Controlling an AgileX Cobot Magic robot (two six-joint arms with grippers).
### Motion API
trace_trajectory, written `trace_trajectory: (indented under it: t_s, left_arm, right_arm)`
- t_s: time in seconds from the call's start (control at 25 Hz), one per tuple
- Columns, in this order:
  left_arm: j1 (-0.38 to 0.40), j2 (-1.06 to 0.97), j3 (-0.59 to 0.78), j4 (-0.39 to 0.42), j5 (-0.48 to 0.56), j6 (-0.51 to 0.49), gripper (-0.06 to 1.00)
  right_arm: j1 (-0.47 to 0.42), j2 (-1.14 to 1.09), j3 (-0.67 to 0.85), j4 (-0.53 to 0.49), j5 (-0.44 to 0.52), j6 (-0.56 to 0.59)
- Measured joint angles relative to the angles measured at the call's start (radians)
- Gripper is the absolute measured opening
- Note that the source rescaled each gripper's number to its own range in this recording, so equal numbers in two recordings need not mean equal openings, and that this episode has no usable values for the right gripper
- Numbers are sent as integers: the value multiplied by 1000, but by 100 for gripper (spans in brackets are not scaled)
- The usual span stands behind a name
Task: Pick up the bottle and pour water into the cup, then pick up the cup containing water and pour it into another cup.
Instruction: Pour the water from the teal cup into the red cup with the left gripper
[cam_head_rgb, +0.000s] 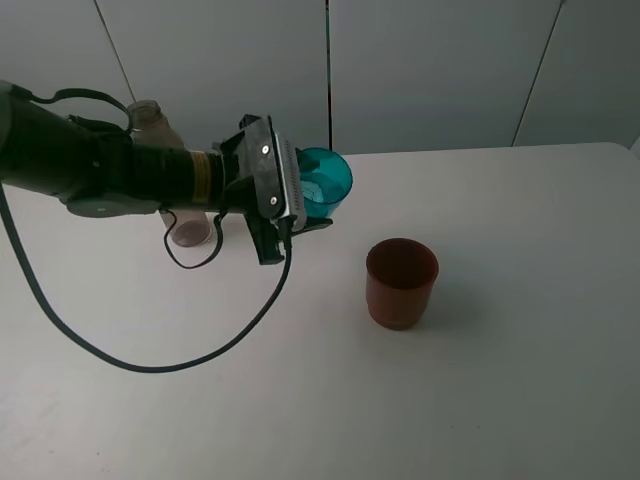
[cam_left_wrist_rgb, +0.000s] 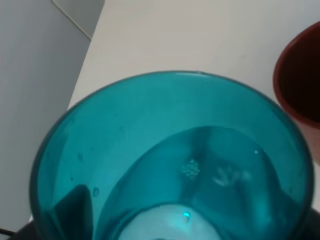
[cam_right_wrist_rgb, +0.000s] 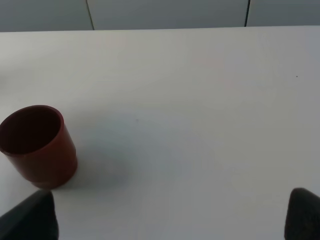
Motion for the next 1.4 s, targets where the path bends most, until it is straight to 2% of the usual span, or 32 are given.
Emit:
trace_trajectory:
  t_s: [0.16,0.4,0.68,1.08,1.4]
  left_arm:
    - [-30,-8,0,2,44,27,31]
    - [-89,-12,-61,6,172,69,31]
    - [-130,-16,-128,6,210,91,30]
    - [-154,-16,-134,4,207,220,30]
    - [-163,-16,-134,4,206,287,30]
  right_arm:
    - [0,0,0,0,0,0]
    - [0,0,0,0,0,0]
    - [0,0,0,0,0,0]
    - [0,0,0,0,0,0]
    - [0,0,0,0,0,0]
